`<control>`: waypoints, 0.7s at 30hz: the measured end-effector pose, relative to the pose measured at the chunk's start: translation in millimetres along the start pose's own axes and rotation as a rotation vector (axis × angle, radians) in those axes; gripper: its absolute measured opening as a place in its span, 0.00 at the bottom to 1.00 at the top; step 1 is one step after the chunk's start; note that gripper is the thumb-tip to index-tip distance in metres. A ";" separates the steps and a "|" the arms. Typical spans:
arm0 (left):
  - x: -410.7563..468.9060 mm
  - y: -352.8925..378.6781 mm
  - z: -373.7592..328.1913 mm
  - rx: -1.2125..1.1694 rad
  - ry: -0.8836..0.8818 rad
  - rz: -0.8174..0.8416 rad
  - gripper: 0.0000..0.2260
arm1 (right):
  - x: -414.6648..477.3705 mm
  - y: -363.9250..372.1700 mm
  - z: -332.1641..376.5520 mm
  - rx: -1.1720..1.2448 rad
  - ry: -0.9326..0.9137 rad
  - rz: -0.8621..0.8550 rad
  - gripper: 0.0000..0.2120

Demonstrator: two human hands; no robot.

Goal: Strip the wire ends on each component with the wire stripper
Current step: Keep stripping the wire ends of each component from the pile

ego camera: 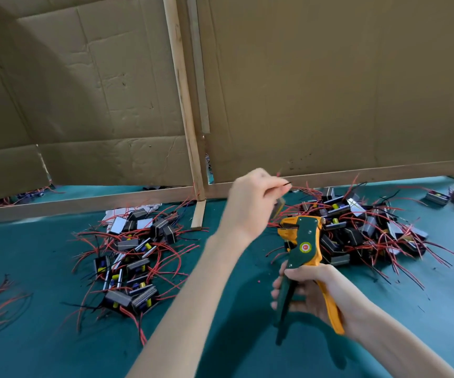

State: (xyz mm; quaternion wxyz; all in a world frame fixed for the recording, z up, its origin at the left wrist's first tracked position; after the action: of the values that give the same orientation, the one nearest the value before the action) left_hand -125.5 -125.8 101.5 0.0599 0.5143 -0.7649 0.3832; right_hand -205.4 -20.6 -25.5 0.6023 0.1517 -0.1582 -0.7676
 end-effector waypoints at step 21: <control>-31.6 -103.0 127.8 0.825 -0.732 0.487 0.13 | 5.7 -15.2 3.3 0.070 0.031 -0.086 0.13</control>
State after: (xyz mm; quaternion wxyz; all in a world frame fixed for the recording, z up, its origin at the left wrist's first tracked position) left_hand 13.6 -203.4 50.9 -0.5013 0.4037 -0.6198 0.4490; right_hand -221.4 -22.5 -29.2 0.5653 0.1911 -0.1690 -0.7844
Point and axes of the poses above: each hand's wrist, its own x-axis towards the middle knuckle, its own y-axis out of the palm, z = x × y, the point moved 4 cm from there along x, towards the middle knuckle, and after that the axes turned 14 degrees about -y, right-handed, at the moved point
